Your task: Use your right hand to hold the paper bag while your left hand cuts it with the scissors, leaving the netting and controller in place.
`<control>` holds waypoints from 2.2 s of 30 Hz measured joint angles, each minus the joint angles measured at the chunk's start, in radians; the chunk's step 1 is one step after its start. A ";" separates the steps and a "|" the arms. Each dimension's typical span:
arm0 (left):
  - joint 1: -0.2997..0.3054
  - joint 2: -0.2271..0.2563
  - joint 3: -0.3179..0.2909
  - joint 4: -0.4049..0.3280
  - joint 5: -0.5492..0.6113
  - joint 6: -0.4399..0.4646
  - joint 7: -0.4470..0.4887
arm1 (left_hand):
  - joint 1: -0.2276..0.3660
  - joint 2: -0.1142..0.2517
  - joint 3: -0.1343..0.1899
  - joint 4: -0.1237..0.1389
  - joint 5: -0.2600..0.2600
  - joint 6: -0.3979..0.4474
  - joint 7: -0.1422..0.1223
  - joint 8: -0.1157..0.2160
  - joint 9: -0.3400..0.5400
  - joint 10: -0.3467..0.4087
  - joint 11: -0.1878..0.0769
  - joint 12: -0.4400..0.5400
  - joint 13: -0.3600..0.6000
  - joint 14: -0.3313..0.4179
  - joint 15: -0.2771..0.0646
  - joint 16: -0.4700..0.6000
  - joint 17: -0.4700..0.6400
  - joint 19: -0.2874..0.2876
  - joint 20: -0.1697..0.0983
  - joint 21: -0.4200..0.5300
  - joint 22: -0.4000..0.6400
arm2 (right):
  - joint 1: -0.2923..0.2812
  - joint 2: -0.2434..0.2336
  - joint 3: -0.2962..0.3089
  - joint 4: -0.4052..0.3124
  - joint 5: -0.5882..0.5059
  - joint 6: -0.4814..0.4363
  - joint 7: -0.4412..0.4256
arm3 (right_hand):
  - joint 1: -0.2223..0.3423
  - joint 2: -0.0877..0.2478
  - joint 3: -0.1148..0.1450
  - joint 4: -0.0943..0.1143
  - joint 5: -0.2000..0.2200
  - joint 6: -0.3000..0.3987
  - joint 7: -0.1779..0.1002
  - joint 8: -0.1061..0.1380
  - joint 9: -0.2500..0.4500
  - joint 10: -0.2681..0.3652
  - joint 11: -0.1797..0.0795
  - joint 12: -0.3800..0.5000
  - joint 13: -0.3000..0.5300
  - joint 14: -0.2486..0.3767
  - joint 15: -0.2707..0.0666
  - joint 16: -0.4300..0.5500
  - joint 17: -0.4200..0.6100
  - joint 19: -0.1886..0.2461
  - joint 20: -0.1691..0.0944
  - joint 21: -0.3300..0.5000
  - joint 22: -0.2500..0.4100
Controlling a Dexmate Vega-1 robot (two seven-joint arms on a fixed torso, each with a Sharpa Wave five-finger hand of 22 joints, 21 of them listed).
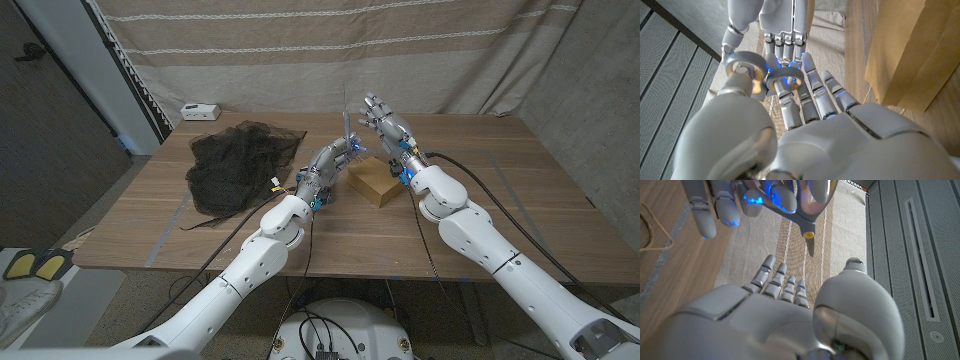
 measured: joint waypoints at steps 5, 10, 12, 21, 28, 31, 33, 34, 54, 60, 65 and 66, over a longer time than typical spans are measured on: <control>0.003 -0.007 -0.001 0.007 -0.017 -0.016 -0.016 | 0.000 0.000 0.012 0.001 0.009 -0.004 -0.004 -0.012 -0.028 0.011 0.004 -0.014 -0.035 0.004 0.002 -0.026 -0.017 0.000 0.000 0.000 0.000 | -0.003 -0.002 0.001 -0.003 0.004 -0.004 -0.002 | 0.000 0.000 0.000 0.000 0.000 0.000 0.000 0.000 -0.001 0.000 0.000 0.000 0.000 0.000 0.000 0.000 0.000 0.000 0.000 0.000 0.000; 0.006 -0.016 -0.002 0.013 -0.027 -0.030 -0.024 | -0.024 -0.054 0.050 0.046 0.024 0.049 -0.025 -0.020 -0.056 0.064 -0.007 -0.022 -0.061 0.027 -0.006 -0.041 -0.029 0.000 0.000 0.000 -0.003 | -0.004 -0.003 0.002 -0.004 0.006 -0.007 -0.004 | 0.000 0.000 0.000 0.000 0.000 0.000 0.000 0.004 -0.005 0.000 0.000 0.000 -0.001 0.000 0.000 0.006 -0.005 0.000 0.000 0.000 0.000; 0.007 -0.020 -0.002 0.015 -0.032 -0.035 -0.026 | -0.027 -0.067 0.057 0.052 0.029 0.058 -0.028 -0.026 -0.062 0.076 -0.011 -0.022 -0.065 0.033 -0.011 -0.041 -0.029 0.000 0.000 0.000 -0.003 | -0.004 -0.003 0.002 -0.005 0.006 -0.007 -0.005 | -0.001 0.001 0.000 0.000 0.000 0.000 0.000 0.007 -0.005 0.000 0.000 0.000 -0.004 0.000 0.000 0.008 -0.005 0.000 0.000 0.000 0.000; 0.009 -0.028 -0.004 0.022 -0.061 -0.038 -0.037 | -0.046 -0.112 0.074 0.078 0.056 0.124 -0.044 -0.035 -0.079 0.133 -0.032 -0.022 -0.084 0.072 -0.018 -0.050 -0.033 0.000 0.000 0.000 -0.002 | -0.004 -0.002 0.002 -0.005 0.007 -0.010 -0.006 | -0.004 0.004 -0.001 -0.001 0.000 0.000 0.000 0.007 -0.005 0.000 0.000 0.000 -0.005 0.000 0.000 0.008 -0.009 0.004 0.004 0.000 0.000; 0.008 -0.030 -0.007 0.031 -0.086 -0.028 -0.061 | -0.087 -0.137 0.070 0.109 0.096 0.077 -0.077 -0.114 -0.084 0.144 -0.067 -0.112 -0.205 0.063 -0.018 -0.090 -0.043 0.004 0.004 0.000 -0.002 | -0.001 0.002 -0.001 -0.001 0.008 -0.013 -0.008 | -0.004 0.004 -0.004 -0.004 0.000 0.000 0.000 0.007 -0.005 0.000 0.000 0.007 -0.005 0.000 0.000 0.008 -0.014 0.009 -0.002 -0.002 0.000; 0.006 -0.029 -0.007 0.034 -0.094 -0.026 -0.075 | -0.093 -0.131 0.073 0.113 0.102 0.066 -0.073 -0.142 -0.082 0.139 -0.072 -0.146 -0.246 0.045 -0.011 -0.108 -0.051 0.004 0.004 0.000 -0.002 | 0.001 0.004 -0.003 0.002 0.008 -0.014 -0.009 | -0.004 0.004 -0.004 -0.004 0.000 0.000 0.000 0.009 -0.005 0.000 0.000 0.007 -0.005 0.005 -0.005 0.008 -0.014 0.009 -0.002 -0.008 0.000; 0.003 -0.027 -0.007 0.038 -0.098 -0.024 -0.084 | -0.097 -0.127 0.080 0.119 0.106 0.054 -0.085 -0.154 -0.082 0.132 -0.079 -0.172 -0.276 0.028 -0.007 -0.123 -0.060 0.004 0.004 0.000 -0.002 | 0.003 0.006 -0.004 0.003 0.008 -0.015 -0.009 | -0.004 0.004 -0.004 -0.004 0.000 0.000 0.000 0.011 -0.005 0.000 0.000 0.007 -0.005 0.005 -0.005 0.008 -0.014 0.013 0.002 -0.008 0.000; 0.002 -0.027 -0.007 0.039 -0.100 -0.023 -0.089 | -0.103 -0.126 0.082 0.122 0.107 0.053 -0.085 -0.159 -0.082 0.128 -0.083 -0.187 -0.291 0.018 -0.005 -0.129 -0.065 0.004 0.004 0.000 -0.002 | 0.003 0.006 -0.005 0.004 0.008 -0.015 -0.009 | -0.004 0.004 -0.004 -0.004 0.000 0.000 0.000 0.011 -0.005 0.000 0.000 0.007 -0.005 0.005 -0.005 0.008 -0.014 0.013 0.002 -0.008 0.000; -0.005 -0.013 -0.009 0.027 -0.112 0.019 -0.079 | -0.118 -0.121 0.111 0.133 0.114 0.156 -0.084 -0.147 -0.071 0.165 -0.096 -0.254 -0.387 0.010 -0.002 -0.137 -0.104 0.000 0.000 0.000 -0.002 | 0.012 0.015 -0.011 0.013 0.001 -0.015 -0.011 | -0.008 0.008 -0.008 -0.008 0.000 0.000 0.000 0.011 -0.005 0.000 0.000 0.007 -0.009 0.005 -0.005 0.008 -0.023 0.013 0.002 -0.016 0.000; -0.003 -0.011 -0.009 0.021 -0.112 0.025 -0.070 | -0.113 -0.126 0.111 0.133 0.114 0.166 -0.081 -0.146 -0.070 0.178 -0.094 -0.254 -0.393 0.016 -0.002 -0.137 -0.111 0.000 0.000 0.007 -0.002 | 0.012 0.015 -0.012 0.012 -0.001 -0.016 -0.013 | -0.008 0.008 -0.008 -0.008 0.000 0.000 0.000 0.011 -0.005 0.000 0.000 0.007 -0.009 0.005 -0.005 0.008 -0.028 0.012 0.002 -0.016 0.000; 0.000 -0.009 -0.009 0.014 -0.113 0.032 -0.065 | -0.123 -0.127 0.107 0.147 0.114 0.192 -0.076 -0.146 -0.080 0.203 -0.096 -0.262 -0.404 0.036 -0.008 -0.130 -0.117 0.000 0.000 0.011 -0.002 | 0.012 0.015 -0.012 0.009 -0.002 -0.016 -0.014 | -0.008 0.008 -0.008 -0.008 0.000 0.000 0.000 0.011 -0.006 0.000 0.000 0.014 -0.009 0.011 0.000 0.008 -0.028 0.012 0.002 -0.016 0.000; 0.001 -0.009 -0.010 0.012 -0.114 0.034 -0.063 | -0.129 -0.122 0.107 0.147 0.114 0.197 -0.075 -0.146 -0.081 0.207 -0.092 -0.262 -0.406 0.038 -0.010 -0.130 -0.117 0.000 0.000 0.011 -0.002 | 0.012 0.015 -0.012 0.008 -0.002 -0.016 -0.015 | -0.008 0.008 -0.008 -0.008 0.000 0.000 0.000 0.011 -0.008 0.000 0.000 0.016 -0.009 0.011 0.000 0.008 -0.028 0.012 0.002 -0.016 0.000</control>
